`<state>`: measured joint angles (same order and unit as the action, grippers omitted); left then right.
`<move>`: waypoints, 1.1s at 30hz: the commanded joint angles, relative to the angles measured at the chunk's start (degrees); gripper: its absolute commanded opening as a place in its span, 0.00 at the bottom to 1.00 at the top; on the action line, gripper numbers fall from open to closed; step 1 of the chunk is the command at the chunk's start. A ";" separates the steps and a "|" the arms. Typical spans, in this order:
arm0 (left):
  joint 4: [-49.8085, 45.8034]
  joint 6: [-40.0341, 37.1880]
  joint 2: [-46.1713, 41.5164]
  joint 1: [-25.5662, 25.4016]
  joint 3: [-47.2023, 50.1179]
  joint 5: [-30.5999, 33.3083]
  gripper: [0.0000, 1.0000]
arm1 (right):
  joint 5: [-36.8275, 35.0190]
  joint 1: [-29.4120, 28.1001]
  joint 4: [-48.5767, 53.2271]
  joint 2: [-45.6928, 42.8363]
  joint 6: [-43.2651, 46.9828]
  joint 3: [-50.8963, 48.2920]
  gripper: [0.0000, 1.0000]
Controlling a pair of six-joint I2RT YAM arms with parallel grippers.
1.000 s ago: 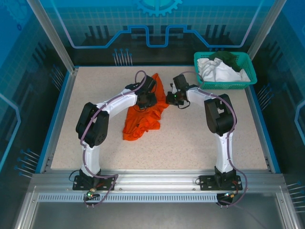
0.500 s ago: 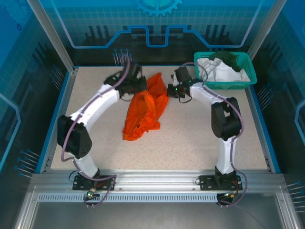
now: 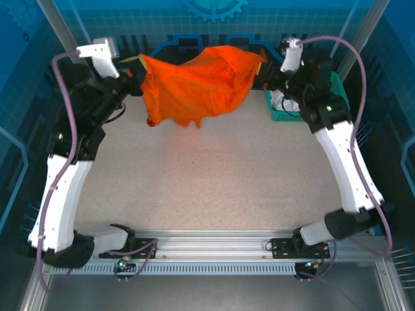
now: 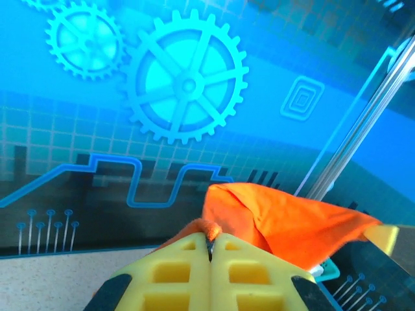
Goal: Fold and stack the t-shirts
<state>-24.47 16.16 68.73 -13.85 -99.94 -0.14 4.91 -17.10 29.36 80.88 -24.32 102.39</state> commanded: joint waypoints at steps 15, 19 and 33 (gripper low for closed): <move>4.46 7.69 22.25 10.84 -3.95 -8.01 0.00 | 3.40 6.79 1.26 19.67 -2.92 2.87 0.00; 1.72 5.01 27.33 11.12 -16.63 -11.15 0.00 | 5.00 6.98 6.71 29.88 -1.16 22.83 0.00; 21.77 0.13 -15.66 9.89 35.77 -18.15 0.39 | 13.90 7.67 -13.68 -1.45 3.49 -28.12 0.00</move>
<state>-5.30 16.45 58.78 -3.66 -73.97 -18.41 15.77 -10.68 22.65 84.47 -20.91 87.66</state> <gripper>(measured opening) 0.309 0.061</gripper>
